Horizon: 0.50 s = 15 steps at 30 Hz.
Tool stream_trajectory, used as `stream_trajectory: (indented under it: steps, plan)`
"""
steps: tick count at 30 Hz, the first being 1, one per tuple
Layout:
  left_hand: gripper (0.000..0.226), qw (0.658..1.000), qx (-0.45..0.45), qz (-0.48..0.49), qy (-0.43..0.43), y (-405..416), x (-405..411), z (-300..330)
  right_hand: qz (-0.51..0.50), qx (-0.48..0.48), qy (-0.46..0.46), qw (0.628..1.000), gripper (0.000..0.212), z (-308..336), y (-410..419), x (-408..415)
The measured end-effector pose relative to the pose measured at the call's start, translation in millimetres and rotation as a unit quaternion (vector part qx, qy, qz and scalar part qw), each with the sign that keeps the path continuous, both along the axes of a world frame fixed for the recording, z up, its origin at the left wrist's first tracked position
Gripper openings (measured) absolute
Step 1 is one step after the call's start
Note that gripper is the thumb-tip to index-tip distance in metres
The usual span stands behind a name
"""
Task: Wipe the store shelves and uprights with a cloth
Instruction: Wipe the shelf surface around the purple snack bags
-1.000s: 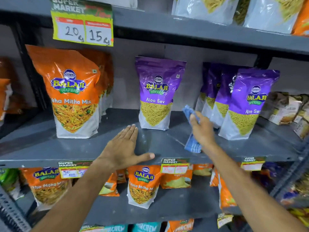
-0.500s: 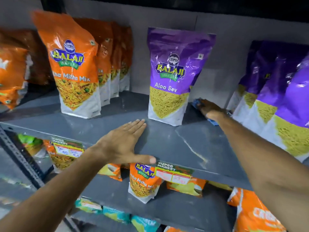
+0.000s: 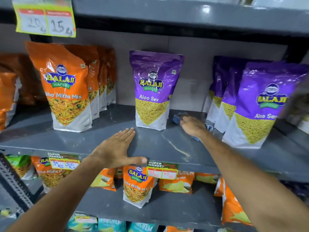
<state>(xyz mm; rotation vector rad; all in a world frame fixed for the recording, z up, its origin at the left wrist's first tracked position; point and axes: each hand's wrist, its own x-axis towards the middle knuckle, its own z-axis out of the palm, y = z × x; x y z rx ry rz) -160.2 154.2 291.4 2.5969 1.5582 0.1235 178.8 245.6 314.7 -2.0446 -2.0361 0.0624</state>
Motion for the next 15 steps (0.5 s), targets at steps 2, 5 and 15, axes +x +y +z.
stream_trajectory:
  steps: [2,5,15]
  plan:
    - [0.14,1.0,-0.005,0.0,-0.001,-1,1,1,0.029,0.0,0.005,1.0,0.036,-4,-20,-2]
    - [0.14,1.0,-0.009,-0.005,-0.003,-2,1,3,0.088,0.004,0.036,0.995,0.037,-7,-55,-2]
    - [0.135,1.0,0.001,-0.012,-0.01,-3,1,3,0.263,0.026,0.12,0.957,0.033,37,-91,-32]
